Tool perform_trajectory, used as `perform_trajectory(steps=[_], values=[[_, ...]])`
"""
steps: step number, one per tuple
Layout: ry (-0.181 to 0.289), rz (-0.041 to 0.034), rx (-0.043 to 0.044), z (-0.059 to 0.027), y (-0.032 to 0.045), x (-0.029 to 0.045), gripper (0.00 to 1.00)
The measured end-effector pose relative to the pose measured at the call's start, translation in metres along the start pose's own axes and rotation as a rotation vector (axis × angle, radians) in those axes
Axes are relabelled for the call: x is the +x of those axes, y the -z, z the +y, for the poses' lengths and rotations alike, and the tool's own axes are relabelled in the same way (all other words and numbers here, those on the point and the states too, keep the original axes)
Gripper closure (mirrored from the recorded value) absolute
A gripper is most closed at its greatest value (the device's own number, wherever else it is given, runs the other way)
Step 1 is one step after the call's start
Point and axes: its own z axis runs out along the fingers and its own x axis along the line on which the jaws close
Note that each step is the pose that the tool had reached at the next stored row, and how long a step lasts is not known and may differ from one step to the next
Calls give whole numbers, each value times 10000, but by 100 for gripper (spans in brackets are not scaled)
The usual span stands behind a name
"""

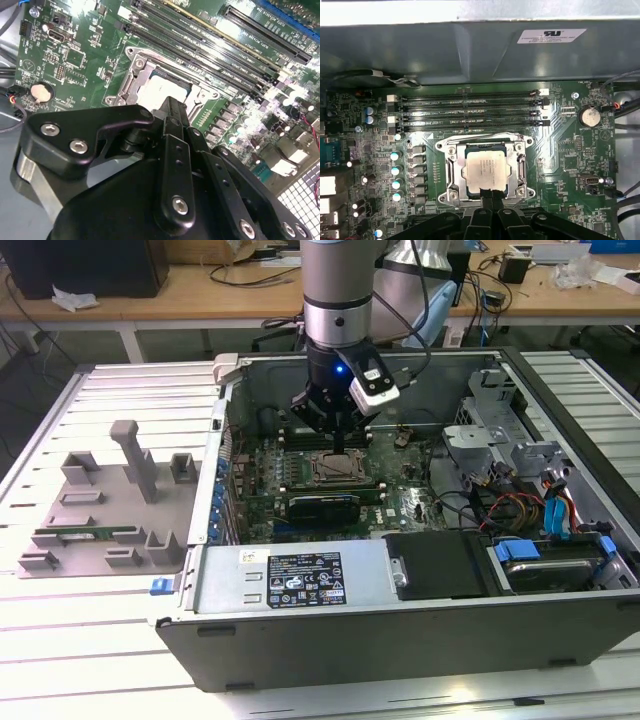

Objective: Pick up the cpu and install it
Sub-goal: 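Install the first cpu locking lever, then install the second cpu locking lever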

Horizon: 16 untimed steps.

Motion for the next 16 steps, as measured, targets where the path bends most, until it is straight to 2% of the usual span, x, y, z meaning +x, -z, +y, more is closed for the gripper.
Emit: perform_trajectory(steps=[13, 16], values=[[5, 0, 11, 0, 2, 0, 89], [5, 0, 10, 0, 32, -1, 89]])
